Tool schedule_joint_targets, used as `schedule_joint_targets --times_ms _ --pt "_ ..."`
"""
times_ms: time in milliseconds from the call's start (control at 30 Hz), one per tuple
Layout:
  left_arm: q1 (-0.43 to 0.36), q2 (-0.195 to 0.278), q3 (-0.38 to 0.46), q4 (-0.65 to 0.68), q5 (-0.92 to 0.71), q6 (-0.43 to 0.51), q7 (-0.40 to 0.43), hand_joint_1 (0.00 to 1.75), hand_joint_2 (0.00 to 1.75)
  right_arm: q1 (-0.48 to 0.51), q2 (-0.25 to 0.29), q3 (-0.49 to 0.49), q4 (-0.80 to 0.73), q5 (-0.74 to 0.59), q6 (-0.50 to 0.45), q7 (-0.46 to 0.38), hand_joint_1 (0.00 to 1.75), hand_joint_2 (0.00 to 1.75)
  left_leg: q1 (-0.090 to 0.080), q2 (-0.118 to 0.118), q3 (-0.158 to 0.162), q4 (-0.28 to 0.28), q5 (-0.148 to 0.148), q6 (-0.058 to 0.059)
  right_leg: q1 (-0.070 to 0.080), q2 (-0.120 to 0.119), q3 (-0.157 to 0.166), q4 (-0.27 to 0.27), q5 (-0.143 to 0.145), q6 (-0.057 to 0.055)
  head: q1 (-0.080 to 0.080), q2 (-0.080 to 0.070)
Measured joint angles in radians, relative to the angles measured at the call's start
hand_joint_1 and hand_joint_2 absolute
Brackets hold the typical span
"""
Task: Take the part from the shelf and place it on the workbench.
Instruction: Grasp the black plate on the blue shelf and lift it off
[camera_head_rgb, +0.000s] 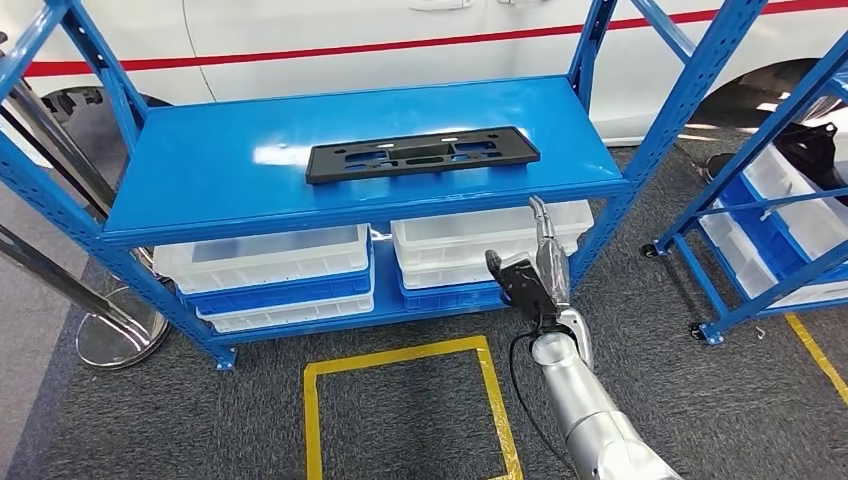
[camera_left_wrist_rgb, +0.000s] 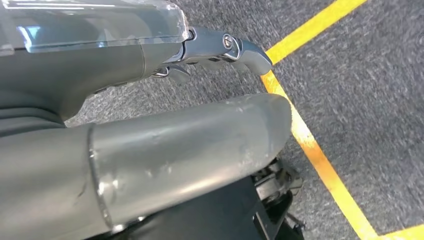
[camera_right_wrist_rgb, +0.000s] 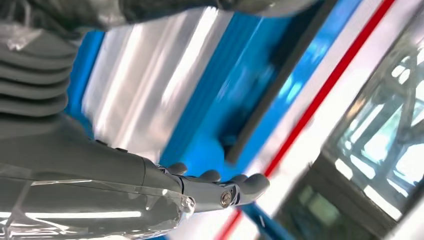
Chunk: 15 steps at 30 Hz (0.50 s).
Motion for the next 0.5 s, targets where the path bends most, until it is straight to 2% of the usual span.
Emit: schedule_joint_targets --times_ms 67,100,133,200,233,267,300,367,400,433,500 --pt "-0.003 -0.001 -0.003 -0.001 -0.005 0.0 0.005 0.0 0.0 -0.015 -0.004 0.028 0.02 0.116 -0.091 0.035 0.0 1.75 0.0 0.0 -0.002 0.007 -0.01 -0.011 -0.006 0.001 0.006 -0.011 0.005 -0.011 0.0 0.0" --pt "-0.005 -0.001 -0.005 -0.001 -0.008 0.0 0.007 0.0 0.0 -0.024 -0.006 0.045 0.031 0.167 -0.124 0.053 0.0 1.75 0.0 -0.001 -0.013 0.034 -0.028 -0.016 -0.009 0.001 0.009 -0.017 0.008 -0.017 0.0 0.0" --pt "-0.007 -0.001 -0.007 -0.002 -0.01 0.0 0.009 0.0 0.0 -0.031 -0.007 0.063 0.041 0.206 -0.146 0.067 0.0 1.75 0.001 -0.002 -0.035 0.081 -0.055 -0.02 -0.011 0.001 0.012 -0.021 0.01 -0.021 -0.001 0.0" --pt "-0.009 -0.001 -0.009 -0.002 -0.013 0.0 0.01 0.0 0.0 -0.038 -0.008 0.092 0.059 0.249 -0.167 0.085 0.0 1.75 0.003 -0.003 -0.099 0.213 -0.112 -0.025 -0.009 0.002 0.013 -0.021 0.009 -0.027 -0.001 0.0" --pt "-0.009 -0.001 -0.01 -0.002 -0.014 0.0 0.011 0.0 0.0 -0.038 -0.009 0.103 0.066 0.272 -0.171 0.1 0.0 1.75 0.004 -0.003 -0.125 0.262 -0.124 -0.028 -0.009 0.002 0.013 -0.02 0.007 -0.028 -0.001 0.0" --pt "-0.008 -0.001 -0.011 -0.002 -0.014 0.0 0.012 0.0 0.0 -0.04 -0.011 0.115 0.073 0.311 -0.176 0.125 0.0 1.75 0.005 -0.002 -0.135 0.276 -0.116 -0.029 -0.008 0.003 0.013 -0.018 0.006 -0.028 -0.001 0.0" --pt "-0.009 -0.001 -0.012 -0.002 -0.015 -0.001 0.013 0.0 0.0 -0.044 -0.015 0.131 0.08 0.376 -0.182 0.16 0.0 1.75 0.005 -0.002 -0.127 0.251 -0.089 -0.03 -0.009 0.004 0.013 -0.015 0.004 -0.027 -0.001 0.0" --pt "-0.012 -0.001 -0.016 -0.003 -0.016 -0.003 0.015 0.0 0.0 -0.057 -0.024 0.171 0.091 0.52 -0.192 0.225 0.0 1.75 0.006 -0.004 -0.072 0.126 -0.017 -0.027 -0.009 0.009 0.012 -0.006 -0.002 -0.022 -0.001 0.0" --pt "-0.014 -0.001 -0.018 -0.004 -0.016 -0.005 0.017 0.0 0.0 -0.064 -0.027 0.187 0.095 0.576 -0.196 0.243 0.0 1.75 0.006 -0.005 -0.046 0.068 0.004 -0.023 -0.008 0.011 0.009 0.001 -0.006 -0.018 -0.001 0.0" --pt "-0.017 -0.001 -0.019 -0.004 -0.016 -0.006 0.019 0.0 0.0 -0.07 -0.028 0.198 0.099 0.611 -0.198 0.253 0.0 1.75 0.005 -0.006 -0.031 0.033 0.012 -0.019 -0.006 0.012 0.006 0.006 -0.008 -0.013 -0.001 0.0" --pt "-0.021 -0.002 -0.021 -0.005 -0.014 -0.007 0.024 0.0 0.0 -0.078 -0.028 0.211 0.105 0.651 -0.201 0.268 0.0 1.75 0.003 -0.009 -0.026 0.016 0.009 -0.01 -0.003 0.012 0.001 0.008 -0.007 -0.003 -0.001 0.0"
